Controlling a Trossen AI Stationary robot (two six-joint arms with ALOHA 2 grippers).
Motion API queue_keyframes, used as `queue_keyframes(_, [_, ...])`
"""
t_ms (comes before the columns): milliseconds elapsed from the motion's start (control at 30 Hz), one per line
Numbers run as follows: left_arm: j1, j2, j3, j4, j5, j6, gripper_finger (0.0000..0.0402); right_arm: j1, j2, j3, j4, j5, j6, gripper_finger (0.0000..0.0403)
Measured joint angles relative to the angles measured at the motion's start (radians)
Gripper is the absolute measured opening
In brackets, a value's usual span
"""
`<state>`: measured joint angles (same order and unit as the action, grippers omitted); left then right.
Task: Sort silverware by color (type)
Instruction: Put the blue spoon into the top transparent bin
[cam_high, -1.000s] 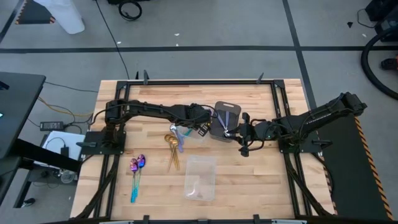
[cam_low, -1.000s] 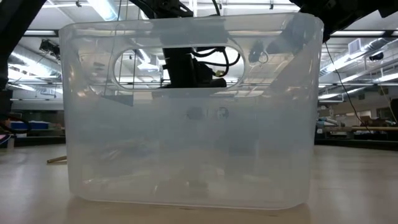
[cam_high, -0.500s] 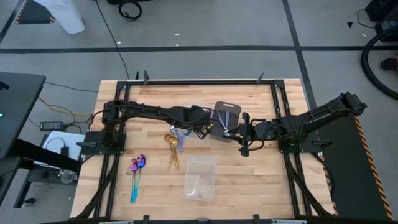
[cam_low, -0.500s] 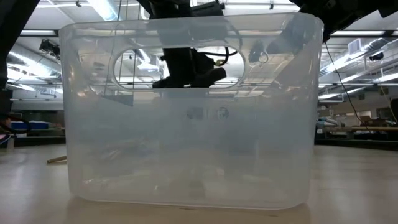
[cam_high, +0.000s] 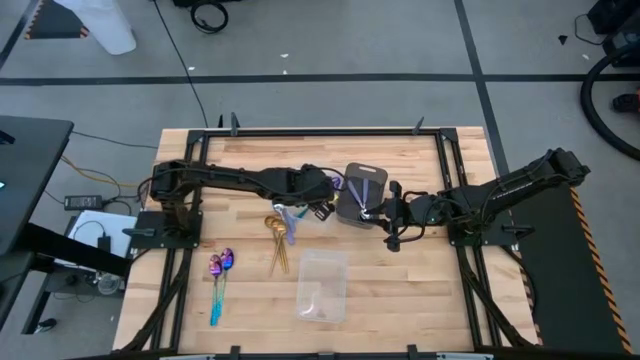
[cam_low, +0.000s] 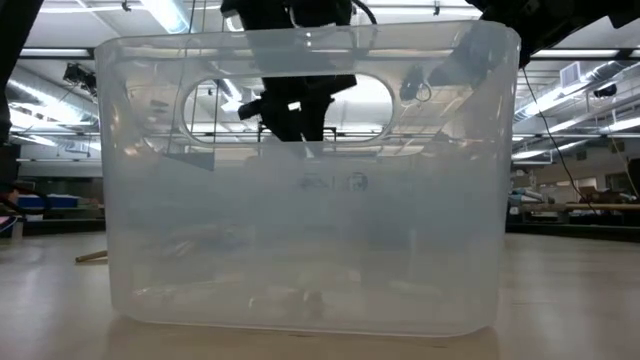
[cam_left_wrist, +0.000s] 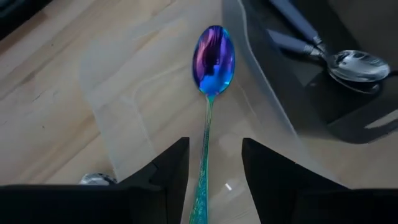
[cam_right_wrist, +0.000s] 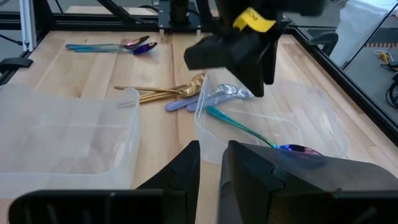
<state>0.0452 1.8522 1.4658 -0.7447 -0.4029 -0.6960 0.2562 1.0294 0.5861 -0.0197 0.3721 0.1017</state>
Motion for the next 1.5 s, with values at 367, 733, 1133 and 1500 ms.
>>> queue_keyframes(367, [-0.038, -0.083, 0.000, -0.065, -0.039, -0.028, 0.0155, 0.000, 0.000, 0.000, 0.003, 0.000, 0.000, 0.0094])
queue_keyframes(733, [-0.120, -0.189, 0.000, -0.184, -0.044, -0.115, 0.0155, 0.000, 0.000, 0.000, 0.003, -0.004, 0.004, 0.0094])
queue_keyframes(1133, [-0.252, -0.263, 0.000, -0.328, -0.012, -0.295, 0.0155, 0.000, 0.000, -0.024, 0.023, -0.007, 0.014, 0.0094])
queue_keyframes(1500, [-0.438, -0.243, 0.000, -0.386, 0.066, -0.548, 0.0155, 0.000, 0.000, -0.062, 0.100, -0.007, 0.002, 0.0094])
